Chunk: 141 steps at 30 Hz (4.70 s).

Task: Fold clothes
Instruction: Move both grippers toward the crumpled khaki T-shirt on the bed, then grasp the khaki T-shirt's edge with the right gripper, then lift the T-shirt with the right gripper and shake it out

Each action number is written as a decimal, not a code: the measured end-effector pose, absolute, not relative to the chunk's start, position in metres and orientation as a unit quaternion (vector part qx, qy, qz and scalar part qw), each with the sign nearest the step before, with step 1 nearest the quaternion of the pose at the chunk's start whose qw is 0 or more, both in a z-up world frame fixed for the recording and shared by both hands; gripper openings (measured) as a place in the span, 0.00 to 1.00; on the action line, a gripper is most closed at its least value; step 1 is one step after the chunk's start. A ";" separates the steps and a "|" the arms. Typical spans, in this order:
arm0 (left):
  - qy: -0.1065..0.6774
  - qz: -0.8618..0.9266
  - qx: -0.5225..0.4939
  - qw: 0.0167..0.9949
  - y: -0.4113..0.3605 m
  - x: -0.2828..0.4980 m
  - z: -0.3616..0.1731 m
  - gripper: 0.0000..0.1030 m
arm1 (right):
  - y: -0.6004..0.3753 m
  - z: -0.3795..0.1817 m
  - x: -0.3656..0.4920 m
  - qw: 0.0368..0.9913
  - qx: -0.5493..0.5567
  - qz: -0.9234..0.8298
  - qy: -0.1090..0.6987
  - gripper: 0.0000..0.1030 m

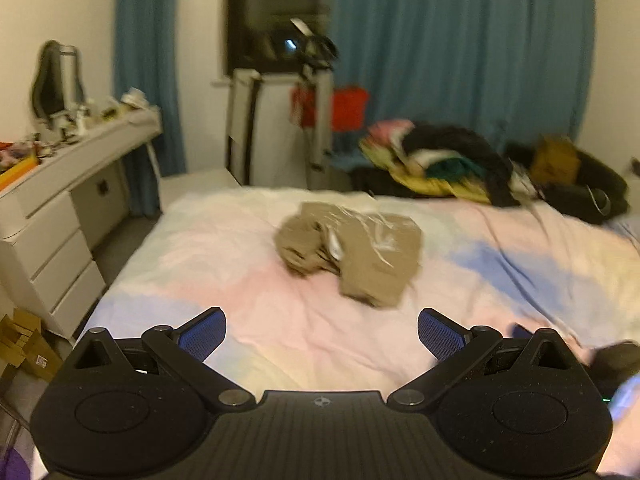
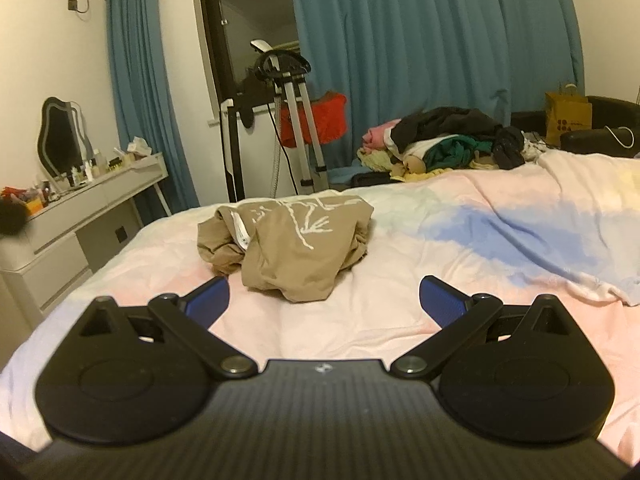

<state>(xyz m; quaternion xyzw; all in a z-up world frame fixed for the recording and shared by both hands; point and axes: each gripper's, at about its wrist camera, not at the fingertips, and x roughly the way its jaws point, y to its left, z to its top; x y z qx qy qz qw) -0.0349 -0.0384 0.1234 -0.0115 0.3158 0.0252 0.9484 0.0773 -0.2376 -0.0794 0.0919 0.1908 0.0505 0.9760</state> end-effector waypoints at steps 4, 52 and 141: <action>0.348 0.001 -0.010 0.938 -0.054 -0.036 0.151 1.00 | -0.234 -0.084 0.086 0.974 0.091 0.049 0.199 1.00; 0.267 0.023 -0.239 0.933 0.127 0.163 -0.034 1.00 | -0.145 -0.149 0.274 0.955 0.092 0.042 0.278 0.27; 0.231 0.021 0.036 0.972 -0.095 0.211 -0.121 1.00 | -0.307 -0.044 0.114 0.960 0.213 0.144 0.113 0.16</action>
